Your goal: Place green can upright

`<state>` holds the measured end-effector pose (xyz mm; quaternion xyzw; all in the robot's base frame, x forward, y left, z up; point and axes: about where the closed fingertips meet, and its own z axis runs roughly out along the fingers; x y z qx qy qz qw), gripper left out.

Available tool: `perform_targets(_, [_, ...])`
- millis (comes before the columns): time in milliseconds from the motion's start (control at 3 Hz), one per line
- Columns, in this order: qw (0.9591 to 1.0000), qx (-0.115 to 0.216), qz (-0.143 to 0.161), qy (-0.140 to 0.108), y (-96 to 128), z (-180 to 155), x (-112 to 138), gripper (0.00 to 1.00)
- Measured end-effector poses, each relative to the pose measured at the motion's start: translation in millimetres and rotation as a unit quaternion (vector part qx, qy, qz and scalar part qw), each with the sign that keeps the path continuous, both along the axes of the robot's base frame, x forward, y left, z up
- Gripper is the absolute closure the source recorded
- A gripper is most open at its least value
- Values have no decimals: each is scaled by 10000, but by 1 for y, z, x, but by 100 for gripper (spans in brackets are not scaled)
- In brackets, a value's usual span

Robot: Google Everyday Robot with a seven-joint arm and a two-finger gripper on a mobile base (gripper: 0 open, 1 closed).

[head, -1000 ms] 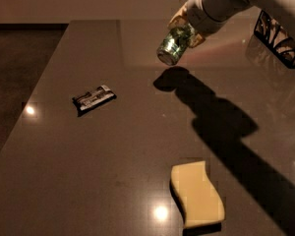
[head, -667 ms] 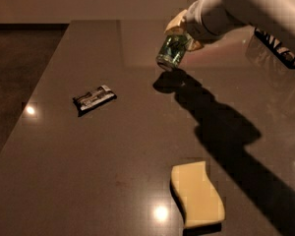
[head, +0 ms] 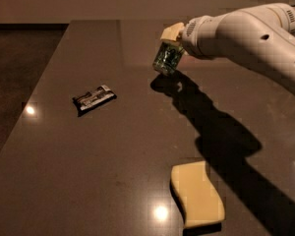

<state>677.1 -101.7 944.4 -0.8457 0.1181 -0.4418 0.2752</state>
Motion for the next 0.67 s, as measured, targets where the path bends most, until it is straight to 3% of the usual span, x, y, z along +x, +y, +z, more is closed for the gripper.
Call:
perform_targets(333, [9981, 9, 34, -609, 7, 13, 6, 100])
perform_targets(667, [9937, -226, 79, -1093, 7, 23, 12, 100])
